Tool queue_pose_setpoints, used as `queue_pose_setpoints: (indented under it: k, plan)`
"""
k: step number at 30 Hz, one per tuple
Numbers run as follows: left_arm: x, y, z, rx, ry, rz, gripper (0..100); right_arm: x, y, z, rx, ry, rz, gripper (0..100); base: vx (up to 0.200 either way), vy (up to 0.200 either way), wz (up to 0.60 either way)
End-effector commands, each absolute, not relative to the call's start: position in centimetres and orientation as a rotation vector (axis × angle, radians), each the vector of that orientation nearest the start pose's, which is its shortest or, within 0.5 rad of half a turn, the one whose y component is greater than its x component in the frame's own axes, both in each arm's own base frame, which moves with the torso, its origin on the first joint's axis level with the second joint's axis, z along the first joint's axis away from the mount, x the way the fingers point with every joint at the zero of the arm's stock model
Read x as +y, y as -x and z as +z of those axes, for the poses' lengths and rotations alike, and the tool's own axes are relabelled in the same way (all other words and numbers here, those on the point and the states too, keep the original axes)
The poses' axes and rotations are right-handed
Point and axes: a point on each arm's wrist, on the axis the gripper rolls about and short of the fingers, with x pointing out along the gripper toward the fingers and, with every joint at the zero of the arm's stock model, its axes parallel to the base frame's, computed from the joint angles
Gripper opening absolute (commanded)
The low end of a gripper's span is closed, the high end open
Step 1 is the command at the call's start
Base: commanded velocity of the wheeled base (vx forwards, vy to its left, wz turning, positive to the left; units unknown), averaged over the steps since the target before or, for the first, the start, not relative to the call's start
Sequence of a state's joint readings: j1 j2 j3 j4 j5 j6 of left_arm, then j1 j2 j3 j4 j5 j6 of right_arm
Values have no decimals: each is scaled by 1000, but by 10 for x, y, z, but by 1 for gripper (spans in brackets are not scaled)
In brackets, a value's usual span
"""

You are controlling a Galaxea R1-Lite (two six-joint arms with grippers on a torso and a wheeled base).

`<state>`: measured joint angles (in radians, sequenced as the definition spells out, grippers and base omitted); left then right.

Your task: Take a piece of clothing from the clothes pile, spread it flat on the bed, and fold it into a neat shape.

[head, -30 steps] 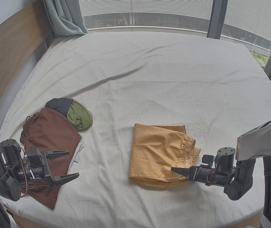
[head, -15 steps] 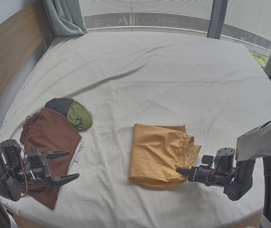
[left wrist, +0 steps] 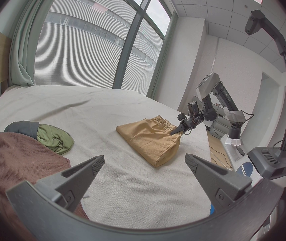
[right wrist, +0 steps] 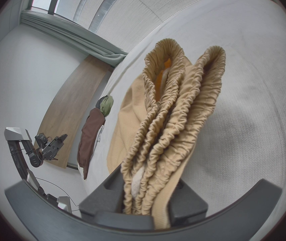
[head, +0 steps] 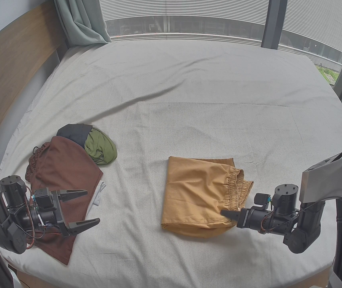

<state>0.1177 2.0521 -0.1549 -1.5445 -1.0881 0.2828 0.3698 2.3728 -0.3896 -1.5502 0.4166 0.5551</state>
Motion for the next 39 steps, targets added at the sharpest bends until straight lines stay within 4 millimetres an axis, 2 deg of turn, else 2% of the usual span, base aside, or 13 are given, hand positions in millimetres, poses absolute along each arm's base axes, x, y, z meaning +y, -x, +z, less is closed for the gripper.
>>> queue_pose_setpoints:
  k: [1,3,9,21,27,35,39]
  plan:
    - [9,-241,46,155,-57,-988,100,123,-278,-6,602,-525,663,0,0,0,0]
    - [8,-241,47,154,-58,-990,100,125,-277,7,566,-524,684,0,0,0,0]
    - [9,-241,47,151,-59,-990,100,131,-276,13,546,-520,713,0,0,0,0]
    - [7,-240,49,146,-64,-998,100,145,-269,45,455,-516,803,0,0,0,0]
    - [5,-240,49,146,-65,-1003,100,145,-270,54,421,-516,817,0,0,0,0]
    - [5,-239,56,121,-81,-1003,100,143,-271,55,425,-517,855,0,0,0,0]
    - [4,-238,57,119,-83,-1004,100,144,-271,64,401,-516,893,0,0,0,0]
